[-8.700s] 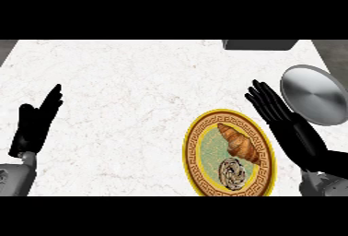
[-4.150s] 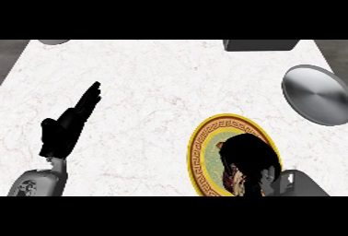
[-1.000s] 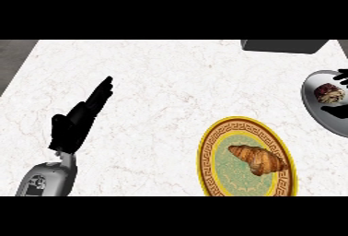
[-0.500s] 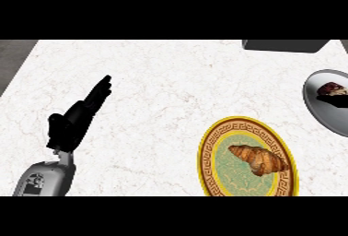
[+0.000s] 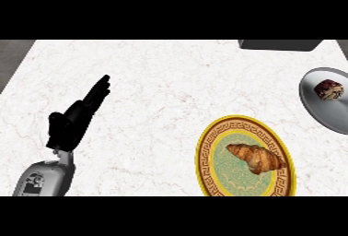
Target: Pick the cupcake from the plate and place it in the pan
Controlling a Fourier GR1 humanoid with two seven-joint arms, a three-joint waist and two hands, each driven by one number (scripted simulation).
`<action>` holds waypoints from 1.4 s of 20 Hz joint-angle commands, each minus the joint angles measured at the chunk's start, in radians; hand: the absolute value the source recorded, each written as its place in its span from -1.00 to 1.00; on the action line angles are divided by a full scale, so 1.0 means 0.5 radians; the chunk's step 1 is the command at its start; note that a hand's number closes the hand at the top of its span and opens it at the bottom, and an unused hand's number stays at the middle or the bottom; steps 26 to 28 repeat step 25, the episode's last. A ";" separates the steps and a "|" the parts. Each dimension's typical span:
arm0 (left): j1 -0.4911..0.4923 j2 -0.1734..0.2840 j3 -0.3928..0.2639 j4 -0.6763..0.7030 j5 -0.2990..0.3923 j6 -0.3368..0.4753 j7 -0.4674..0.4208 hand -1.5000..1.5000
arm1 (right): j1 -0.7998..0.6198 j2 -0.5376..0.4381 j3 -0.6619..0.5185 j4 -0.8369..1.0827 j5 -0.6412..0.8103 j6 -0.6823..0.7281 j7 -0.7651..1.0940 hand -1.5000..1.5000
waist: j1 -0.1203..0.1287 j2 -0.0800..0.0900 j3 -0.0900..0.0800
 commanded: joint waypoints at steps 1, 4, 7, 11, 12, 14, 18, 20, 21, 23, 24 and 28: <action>0.013 -0.044 -0.040 -0.050 -0.034 0.045 0.067 0.00 | 0.106 -0.104 -0.054 0.002 -0.062 0.278 -0.118 -1.00 | -0.006 -0.009 0.001; 0.063 -0.038 -0.031 -0.038 -0.009 0.014 -0.006 0.00 | 0.229 -0.114 -0.081 -0.057 -0.092 0.338 -0.343 -1.00 | -0.026 -0.012 0.001; 0.033 0.001 0.036 -0.077 0.028 0.012 0.057 0.00 | 0.386 -0.105 -0.073 -0.082 -0.095 0.426 -0.485 -1.00 | -0.043 -0.023 0.000; 0.017 0.009 0.035 -0.040 0.020 -0.008 0.008 0.00 | 0.444 -0.119 -0.094 -0.107 -0.134 0.491 -0.494 -1.00 | -0.050 -0.022 0.000; 0.078 0.029 0.058 -0.006 0.022 -0.017 -0.036 0.00 | 0.476 -0.088 -0.096 -0.112 -0.142 0.478 -0.517 -1.00 | -0.047 -0.025 -0.002; 0.036 0.000 0.057 -0.001 0.009 0.022 0.009 0.00 | 0.555 -0.126 -0.090 -0.125 -0.150 0.579 -0.551 -1.00 | -0.071 -0.031 -0.002; 0.143 0.016 0.045 -0.059 0.027 -0.020 -0.034 0.00 | 0.651 -0.081 -0.078 -0.178 -0.164 0.587 -0.640 -1.00 | -0.059 -0.036 0.000; 0.051 0.052 0.088 -0.035 0.057 -0.042 0.052 0.00 | 0.671 -0.080 -0.072 -0.213 -0.175 0.597 -0.662 -1.00 | -0.076 -0.038 -0.001; 0.103 0.002 0.041 -0.059 0.012 0.005 0.033 0.00 | 0.746 0.007 -0.077 -0.206 -0.183 0.516 -0.725 -1.00 | -0.074 -0.039 0.000; 0.039 0.063 0.107 0.052 0.052 -0.060 -0.069 0.00 | 0.731 -0.013 -0.068 -0.236 -0.191 0.523 -0.707 -1.00 | -0.083 -0.033 -0.003; 0.083 0.049 0.075 -0.064 0.047 -0.045 0.042 0.00 | 0.821 -0.058 -0.060 -0.237 -0.189 0.569 -0.739 -1.00 | -0.082 -0.046 -0.004; 0.127 0.006 0.043 -0.034 0.014 -0.013 -0.012 0.00 | 0.795 0.006 -0.072 -0.260 -0.207 0.476 -0.765 -1.00 | -0.072 -0.042 -0.002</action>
